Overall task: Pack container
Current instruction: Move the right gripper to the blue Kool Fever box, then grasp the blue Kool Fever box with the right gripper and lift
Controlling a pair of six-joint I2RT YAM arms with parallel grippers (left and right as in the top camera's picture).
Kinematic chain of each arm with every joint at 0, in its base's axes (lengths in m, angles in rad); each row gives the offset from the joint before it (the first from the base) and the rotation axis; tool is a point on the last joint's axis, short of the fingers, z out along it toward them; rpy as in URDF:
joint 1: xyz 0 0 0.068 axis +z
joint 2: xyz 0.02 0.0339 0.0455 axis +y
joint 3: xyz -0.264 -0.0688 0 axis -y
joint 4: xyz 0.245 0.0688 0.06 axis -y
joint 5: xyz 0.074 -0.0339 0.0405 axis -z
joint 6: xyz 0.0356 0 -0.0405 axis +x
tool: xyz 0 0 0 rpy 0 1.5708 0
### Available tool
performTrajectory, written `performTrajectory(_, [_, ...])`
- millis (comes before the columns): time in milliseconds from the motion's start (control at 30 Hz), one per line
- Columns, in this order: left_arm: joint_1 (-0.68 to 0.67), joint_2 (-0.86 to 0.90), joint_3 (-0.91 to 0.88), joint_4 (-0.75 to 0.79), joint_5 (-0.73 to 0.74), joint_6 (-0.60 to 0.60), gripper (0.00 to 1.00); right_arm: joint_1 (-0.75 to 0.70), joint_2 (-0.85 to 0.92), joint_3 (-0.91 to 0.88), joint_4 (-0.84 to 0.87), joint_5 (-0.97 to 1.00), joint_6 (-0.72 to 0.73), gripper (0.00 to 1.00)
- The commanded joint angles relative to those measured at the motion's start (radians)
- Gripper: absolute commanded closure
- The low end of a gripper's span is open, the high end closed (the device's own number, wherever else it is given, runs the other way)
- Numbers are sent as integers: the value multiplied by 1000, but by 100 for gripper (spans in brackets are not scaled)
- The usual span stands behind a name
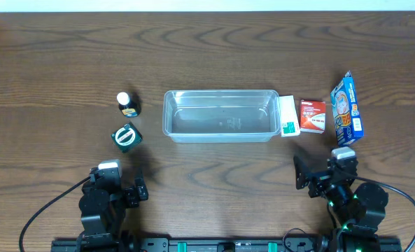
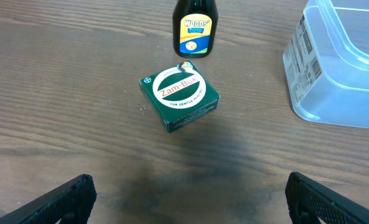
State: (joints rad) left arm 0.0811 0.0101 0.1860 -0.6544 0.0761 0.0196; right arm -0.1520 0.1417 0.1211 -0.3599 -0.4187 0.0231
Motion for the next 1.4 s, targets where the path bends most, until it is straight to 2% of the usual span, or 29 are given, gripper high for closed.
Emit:
performTrajectory(0, [-1,-2,1,0,7,2,2,9,2,28,7,0,90,1])
performTrajectory(100, [-1,-2,1,0,7,2,2,9,52,113,-4,26,90,1])
performTrajectory(233, [-1,-2,1,0,7,2,2,9,217,311,-79,111,93,1])
performTrajectory(400, [-1,-2,1,0,7,2,2,9,565,663,-303,222,88,1])
performTrajectory(500, [-1,-2,1,0,7,2,2,9,781,880,-457,266,24,1])
performTrajectory(667, [-1,-2,1,0,7,2,2,9,1087,1191,-611,152,16,1])
performTrajectory(767, [-1,-2,1,0,7,2,2,6,1181,1261,-581,161,17,1])
performTrajectory(833, [-1,-2,1,0,7,2,2,0,1229,1278,-540,176,21,17])
performTrajectory(867, [-1,-2,1,0,7,2,2,0,1249,1279,-521,214,32,19])
performTrajectory(1000, [-1,-2,1,0,7,2,2,0,1342,1279,-506,481,86,10])
performTrajectory(1133, [-1,-2,1,0,7,2,2,0,1451,1279,-495,562,85,4])
performTrajectory(1367, [-1,-2,1,0,7,2,2,-13,1611,1279,-462,561,85,20])
